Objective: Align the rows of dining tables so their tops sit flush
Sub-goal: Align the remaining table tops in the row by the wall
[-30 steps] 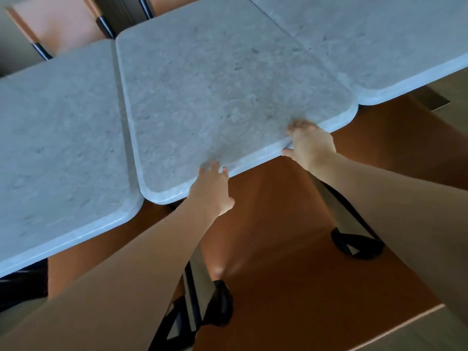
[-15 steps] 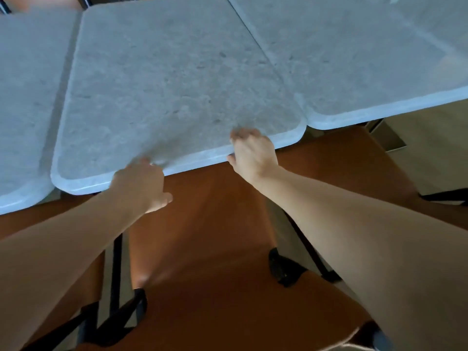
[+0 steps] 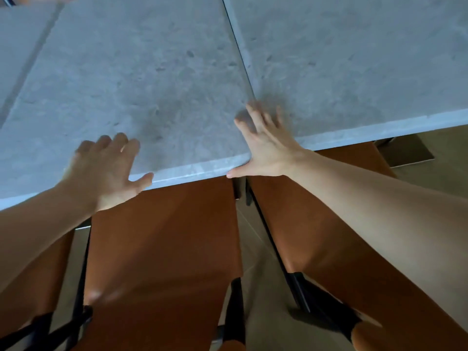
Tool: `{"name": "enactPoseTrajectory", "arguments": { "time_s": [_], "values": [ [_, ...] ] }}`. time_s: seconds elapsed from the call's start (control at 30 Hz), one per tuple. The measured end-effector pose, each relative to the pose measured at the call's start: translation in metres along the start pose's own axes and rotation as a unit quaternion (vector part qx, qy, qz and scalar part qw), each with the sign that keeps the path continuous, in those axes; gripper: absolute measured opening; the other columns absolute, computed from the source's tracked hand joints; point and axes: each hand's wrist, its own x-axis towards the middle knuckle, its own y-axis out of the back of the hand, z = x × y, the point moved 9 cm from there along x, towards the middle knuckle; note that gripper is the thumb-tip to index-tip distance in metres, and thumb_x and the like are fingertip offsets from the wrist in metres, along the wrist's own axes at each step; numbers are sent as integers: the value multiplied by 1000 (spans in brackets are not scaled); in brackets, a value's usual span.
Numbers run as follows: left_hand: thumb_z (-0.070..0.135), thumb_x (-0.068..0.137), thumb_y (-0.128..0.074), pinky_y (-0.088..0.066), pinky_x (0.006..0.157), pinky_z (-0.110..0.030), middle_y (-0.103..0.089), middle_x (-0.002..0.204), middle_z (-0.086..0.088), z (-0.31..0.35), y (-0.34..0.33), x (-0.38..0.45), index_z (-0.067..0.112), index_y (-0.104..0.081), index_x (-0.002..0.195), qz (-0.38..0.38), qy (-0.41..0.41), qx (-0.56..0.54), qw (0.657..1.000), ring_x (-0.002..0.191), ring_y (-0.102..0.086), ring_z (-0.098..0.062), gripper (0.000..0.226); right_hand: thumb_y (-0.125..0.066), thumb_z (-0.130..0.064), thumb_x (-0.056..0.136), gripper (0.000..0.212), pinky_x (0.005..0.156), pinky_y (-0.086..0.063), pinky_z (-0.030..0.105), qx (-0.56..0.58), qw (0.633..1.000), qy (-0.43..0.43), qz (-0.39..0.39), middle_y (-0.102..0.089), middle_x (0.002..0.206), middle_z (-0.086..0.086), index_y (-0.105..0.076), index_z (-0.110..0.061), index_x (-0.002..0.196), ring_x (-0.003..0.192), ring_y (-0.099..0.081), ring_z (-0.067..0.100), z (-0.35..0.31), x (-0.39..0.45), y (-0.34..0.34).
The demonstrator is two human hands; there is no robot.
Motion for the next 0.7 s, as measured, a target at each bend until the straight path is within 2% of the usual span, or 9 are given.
{"name": "enactPoseTrajectory", "arguments": {
  "time_s": [0.1, 0.17, 0.23, 0.3, 0.37, 0.43, 0.53, 0.6, 0.7],
  "values": [
    [57, 90, -37, -41, 101, -53, -52, 136, -12, 41, -1, 28, 11, -53, 130, 8, -27, -119, 993, 119, -52, -41, 63, -52, -88, 64, 121, 123, -10, 60, -3, 998, 66, 20, -2, 166, 25, -26, -9, 152, 155, -6, 42, -14, 8, 2],
    [56, 95, -33, -29, 116, -51, -36, 155, -10, 55, -10, 45, 16, -42, 143, -16, 17, -191, 981, 139, -36, -39, 63, -58, -79, 72, 115, 123, -10, 58, 5, 996, 87, 28, -3, 166, 26, -25, -5, 154, 153, -8, 43, -26, 9, -2],
    [57, 98, -28, -15, 124, -46, -20, 166, -3, 57, -25, 53, 24, -31, 151, -27, 59, -234, 970, 153, -15, -28, 62, -58, -80, 71, 117, 121, -12, 63, -3, 996, 82, 45, -7, 165, 25, -25, -5, 155, 152, -13, 45, -36, 11, -5],
    [56, 99, -30, -1, 126, -36, -7, 169, 8, 54, -37, 52, 32, -26, 154, -25, 75, -268, 960, 156, 2, -15, 59, -55, -84, 66, 121, 118, -16, 67, -17, 995, 74, 60, -17, 164, 24, -28, -5, 154, 149, -20, 46, -40, 15, -7],
    [59, 97, -29, 5, 124, -30, -3, 168, 14, 55, -39, 51, 40, -26, 152, -8, 75, -286, 955, 155, 6, -9, 58, -52, -87, 63, 126, 117, -18, 67, -22, 995, 67, 65, -23, 162, 23, -30, -3, 153, 148, -23, 46, -39, 17, -8],
    [61, 96, -27, 6, 123, -28, -1, 168, 16, 53, -39, 51, 42, -25, 152, -5, 74, -288, 955, 155, 7, -7, 58, -53, -89, 63, 128, 118, -18, 65, -8, 995, 71, 63, -20, 164, 23, -29, -2, 154, 150, -21, 43, -49, 19, -5],
    [66, 94, -16, 3, 125, -29, 3, 168, 15, 49, -40, 49, 41, -17, 156, -28, 44, -304, 951, 154, 8, -4, 67, -58, -89, 66, 130, 121, -12, 64, 27, 994, 95, 44, -10, 167, 22, -21, -3, 157, 154, -10, 40, -95, 23, -4],
    [67, 88, -5, -5, 126, -31, -2, 168, 14, 33, -40, 41, 40, -19, 157, -14, 38, -281, 959, 155, 0, -5, 76, -59, -89, 65, 131, 119, -10, 68, 23, 996, 75, 50, -17, 166, 20, -20, -3, 157, 153, -13, 40, -117, 27, -8],
    [57, 100, -20, -10, 126, -39, -8, 169, 7, -20, -44, 16, 27, -33, 153, 30, 141, -254, 956, 156, -8, -16, 63, -58, -90, 64, 129, 118, -12, 69, -8, 996, 38, 81, -24, 163, 18, -24, -6, 156, 152, -18, 39, -119, 30, -10]
  ]
}}
